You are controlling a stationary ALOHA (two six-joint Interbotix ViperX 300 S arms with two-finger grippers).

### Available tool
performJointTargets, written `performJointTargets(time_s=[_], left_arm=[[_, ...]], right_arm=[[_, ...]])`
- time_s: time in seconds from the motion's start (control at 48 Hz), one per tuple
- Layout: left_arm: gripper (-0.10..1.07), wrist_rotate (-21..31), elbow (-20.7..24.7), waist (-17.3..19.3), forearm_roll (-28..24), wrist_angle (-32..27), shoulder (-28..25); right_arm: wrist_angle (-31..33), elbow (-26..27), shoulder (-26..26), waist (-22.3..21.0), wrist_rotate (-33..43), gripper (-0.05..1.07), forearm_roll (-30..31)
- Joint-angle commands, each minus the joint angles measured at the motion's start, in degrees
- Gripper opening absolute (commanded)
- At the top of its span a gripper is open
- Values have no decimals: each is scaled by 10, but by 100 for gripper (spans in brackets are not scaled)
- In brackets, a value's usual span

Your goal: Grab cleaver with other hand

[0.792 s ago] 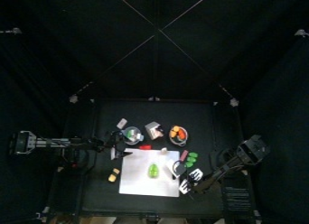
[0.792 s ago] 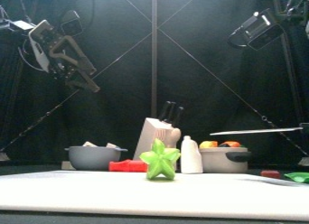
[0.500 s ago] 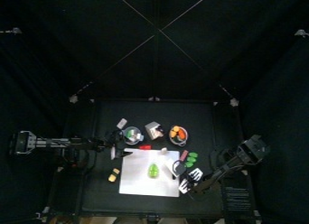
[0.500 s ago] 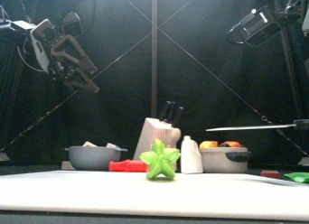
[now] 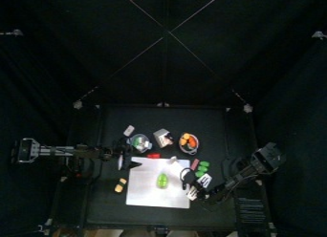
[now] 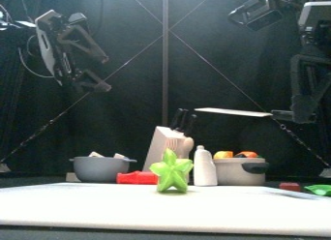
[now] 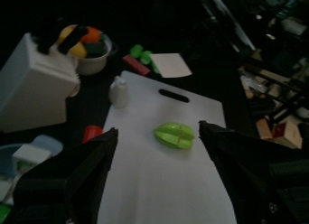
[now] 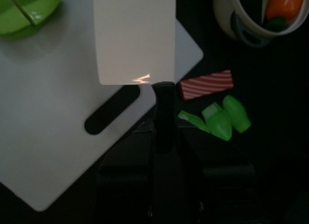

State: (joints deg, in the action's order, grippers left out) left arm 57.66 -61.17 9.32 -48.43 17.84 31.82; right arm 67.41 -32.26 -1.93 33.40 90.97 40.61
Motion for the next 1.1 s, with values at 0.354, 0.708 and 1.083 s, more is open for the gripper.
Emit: performJointTargets(time_s=[0.354,0.708,1.083], left_arm=[[103,-35,15,21,115,131,-50],[103,-31,55,18,154,164,-157],[103,-33,95,18,179,188,-228]], right_arm=[[5,66,24,-37,-141,45,94],[56,106,60,-58,-218,45,156],[56,109,61,-61,-220,45,169]])
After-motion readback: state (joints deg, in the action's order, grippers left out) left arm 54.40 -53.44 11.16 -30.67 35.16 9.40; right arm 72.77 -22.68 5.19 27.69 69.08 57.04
